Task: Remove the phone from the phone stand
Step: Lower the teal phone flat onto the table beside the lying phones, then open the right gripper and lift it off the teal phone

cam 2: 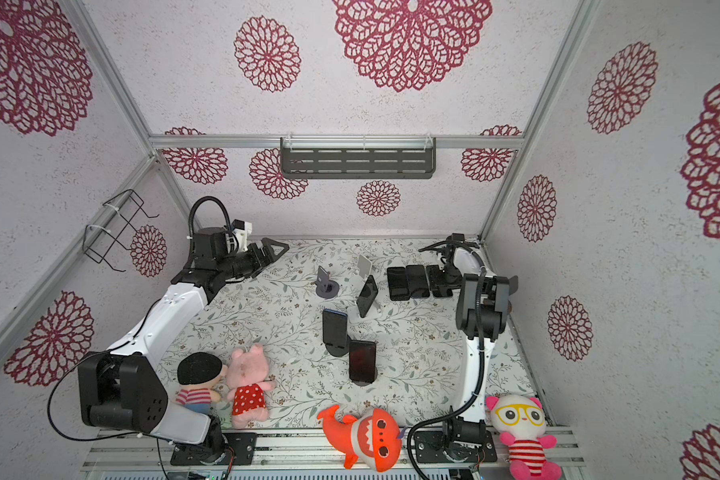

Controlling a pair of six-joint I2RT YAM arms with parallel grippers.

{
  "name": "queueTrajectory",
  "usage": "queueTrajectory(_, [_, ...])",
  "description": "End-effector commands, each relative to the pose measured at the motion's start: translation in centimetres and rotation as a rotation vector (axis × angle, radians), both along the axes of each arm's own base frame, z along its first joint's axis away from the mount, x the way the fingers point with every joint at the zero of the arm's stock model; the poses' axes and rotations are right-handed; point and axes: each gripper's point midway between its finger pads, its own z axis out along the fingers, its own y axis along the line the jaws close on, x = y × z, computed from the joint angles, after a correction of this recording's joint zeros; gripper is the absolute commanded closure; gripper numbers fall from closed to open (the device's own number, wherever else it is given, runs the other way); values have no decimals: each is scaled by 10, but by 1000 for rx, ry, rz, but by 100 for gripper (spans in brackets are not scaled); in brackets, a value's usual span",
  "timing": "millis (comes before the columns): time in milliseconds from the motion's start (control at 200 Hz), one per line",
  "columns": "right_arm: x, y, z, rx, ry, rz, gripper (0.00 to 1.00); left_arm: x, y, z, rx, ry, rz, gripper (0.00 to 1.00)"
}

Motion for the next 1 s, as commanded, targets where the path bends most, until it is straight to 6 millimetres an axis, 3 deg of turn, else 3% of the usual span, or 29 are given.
queueTrajectory(0, [8,3,9,26,-25,-5,27,2,2,15,1,-39,-5,2])
queueTrajectory(290, [4,4,7,32,-8,-2,23,1,3,15,3,-38,-4,2])
queueTrajectory(616, [16,5,56,62,-118,-15,21,2,3,14,4,-35,-1,2])
queueTrajectory(746, [18,-8,68,68,-150,-63,20,2,4,14,3,-35,-3,3])
queueTrajectory(836, [20,-27,70,27,-161,-126,21,2,4,14,1,-34,-2,3])
queueTrajectory(911, [23,-43,68,-5,-172,-182,27,2,4,15,1,-36,-4,2])
queueTrajectory(996, [28,-57,63,-3,-186,-221,41,2,4,15,0,-38,-5,3])
